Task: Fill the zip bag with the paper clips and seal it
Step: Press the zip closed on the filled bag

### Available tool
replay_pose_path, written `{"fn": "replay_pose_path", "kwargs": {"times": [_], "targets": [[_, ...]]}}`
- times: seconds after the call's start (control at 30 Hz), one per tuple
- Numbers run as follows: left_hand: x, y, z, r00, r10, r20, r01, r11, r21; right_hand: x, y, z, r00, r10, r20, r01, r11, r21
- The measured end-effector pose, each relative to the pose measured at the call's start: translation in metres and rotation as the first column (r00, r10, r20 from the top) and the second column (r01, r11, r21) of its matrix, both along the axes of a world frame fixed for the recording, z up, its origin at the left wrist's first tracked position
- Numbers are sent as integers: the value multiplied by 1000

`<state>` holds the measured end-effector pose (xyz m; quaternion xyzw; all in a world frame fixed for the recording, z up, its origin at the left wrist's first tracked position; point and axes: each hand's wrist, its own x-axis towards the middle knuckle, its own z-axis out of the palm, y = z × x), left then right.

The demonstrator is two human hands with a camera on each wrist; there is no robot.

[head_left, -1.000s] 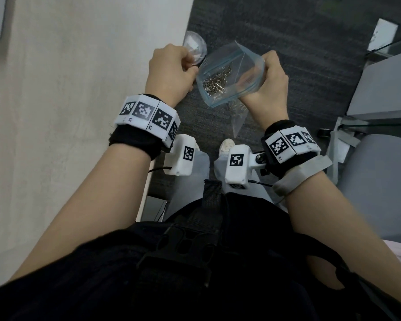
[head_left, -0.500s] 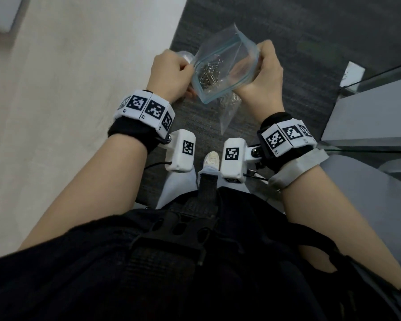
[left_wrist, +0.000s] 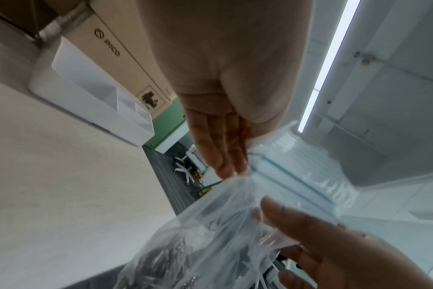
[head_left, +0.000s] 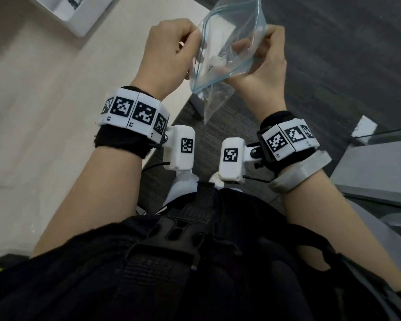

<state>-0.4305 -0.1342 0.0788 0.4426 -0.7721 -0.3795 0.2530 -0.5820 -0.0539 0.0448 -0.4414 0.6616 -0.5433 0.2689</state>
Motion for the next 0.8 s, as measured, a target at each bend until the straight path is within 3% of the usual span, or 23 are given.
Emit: {"fn": "replay_pose_path", "kwargs": {"times": [0.2, 0.47, 0.67, 0.8], "targets": [[29, -4, 14, 994, 103, 36, -99, 990, -96, 20, -19, 6, 997, 74, -23, -75, 996, -42], [87, -7, 24, 941, 330, 75, -325, 943, -77, 69, -42, 8, 959, 277, -59, -279, 960, -23], [139, -17, 25, 909, 383, 165, -387, 922, -10, 113, -69, 11, 864, 465, -191, -468, 883, 35], [165, -23, 16, 872, 438, 219, -458, 888, 48, 131, -81, 5, 763, 630, -146, -607, 776, 171]]}}
